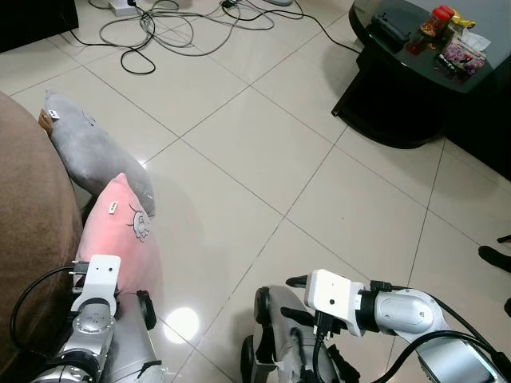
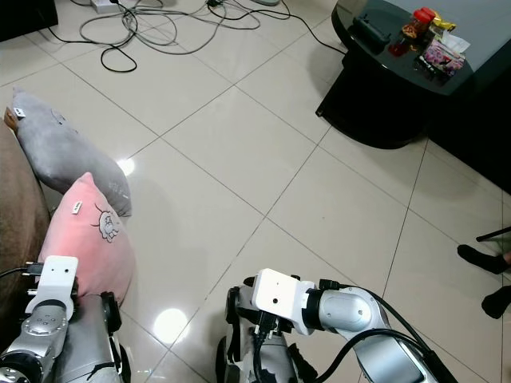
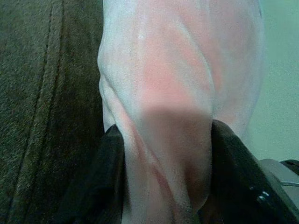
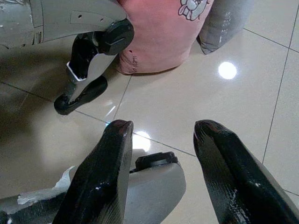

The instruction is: Move the pillow to the sofa from floor

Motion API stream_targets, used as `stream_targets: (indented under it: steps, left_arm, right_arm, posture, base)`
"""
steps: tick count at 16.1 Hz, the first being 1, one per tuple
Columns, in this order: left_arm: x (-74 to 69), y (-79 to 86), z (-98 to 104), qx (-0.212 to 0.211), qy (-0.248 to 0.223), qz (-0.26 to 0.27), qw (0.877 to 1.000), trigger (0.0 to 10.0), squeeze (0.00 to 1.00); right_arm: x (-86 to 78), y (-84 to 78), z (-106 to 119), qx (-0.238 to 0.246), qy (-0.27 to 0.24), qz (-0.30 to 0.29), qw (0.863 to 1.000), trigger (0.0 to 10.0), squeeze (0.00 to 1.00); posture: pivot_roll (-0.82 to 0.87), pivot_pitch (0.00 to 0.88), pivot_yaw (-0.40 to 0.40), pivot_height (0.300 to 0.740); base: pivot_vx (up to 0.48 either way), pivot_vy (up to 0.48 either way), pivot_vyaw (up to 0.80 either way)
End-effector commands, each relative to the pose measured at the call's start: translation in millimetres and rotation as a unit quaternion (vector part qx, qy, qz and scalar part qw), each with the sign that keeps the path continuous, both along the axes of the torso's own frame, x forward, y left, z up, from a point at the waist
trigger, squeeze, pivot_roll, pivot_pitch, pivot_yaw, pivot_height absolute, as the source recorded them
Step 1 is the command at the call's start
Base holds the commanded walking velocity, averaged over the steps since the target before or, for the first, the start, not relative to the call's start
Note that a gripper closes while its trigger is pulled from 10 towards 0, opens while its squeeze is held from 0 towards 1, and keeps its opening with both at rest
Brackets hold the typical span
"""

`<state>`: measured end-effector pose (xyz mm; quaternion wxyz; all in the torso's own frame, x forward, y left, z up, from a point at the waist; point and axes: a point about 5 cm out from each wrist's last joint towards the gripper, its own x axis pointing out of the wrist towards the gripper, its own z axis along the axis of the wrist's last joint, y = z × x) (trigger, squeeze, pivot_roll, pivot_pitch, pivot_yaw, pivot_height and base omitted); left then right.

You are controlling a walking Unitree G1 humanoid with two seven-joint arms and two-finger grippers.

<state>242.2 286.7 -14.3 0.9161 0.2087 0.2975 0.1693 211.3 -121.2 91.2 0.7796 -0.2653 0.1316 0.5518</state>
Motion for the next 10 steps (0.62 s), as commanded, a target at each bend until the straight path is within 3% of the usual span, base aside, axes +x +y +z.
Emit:
stream_targets:
  steps: [1,10]
  left_arm:
    - [-12.7,-13.1,-16.7,-0.02,0.04,-0.016,0.999,0.0,0.0]
    - [-5.5,-19.0,-14.1,-0.04,0.029,-0.021,0.999,0.0,0.0]
  right_arm:
    - [0.4,-4.7,0.3,-0.003,-0.002,-0.01,1.0,10.0,0.0]
    - [8.5,-6.0,-0.6,0.001,-0.044,-0.077,0.996,10.0,0.0]
  posture:
    - [-0.19,0.207,-0.3,0.584]
    - [-0.16,0.182,-0.266,0.584]
  base:
    - [0.0,0.0,0.0]
    - [0.0,0.0,0.0]
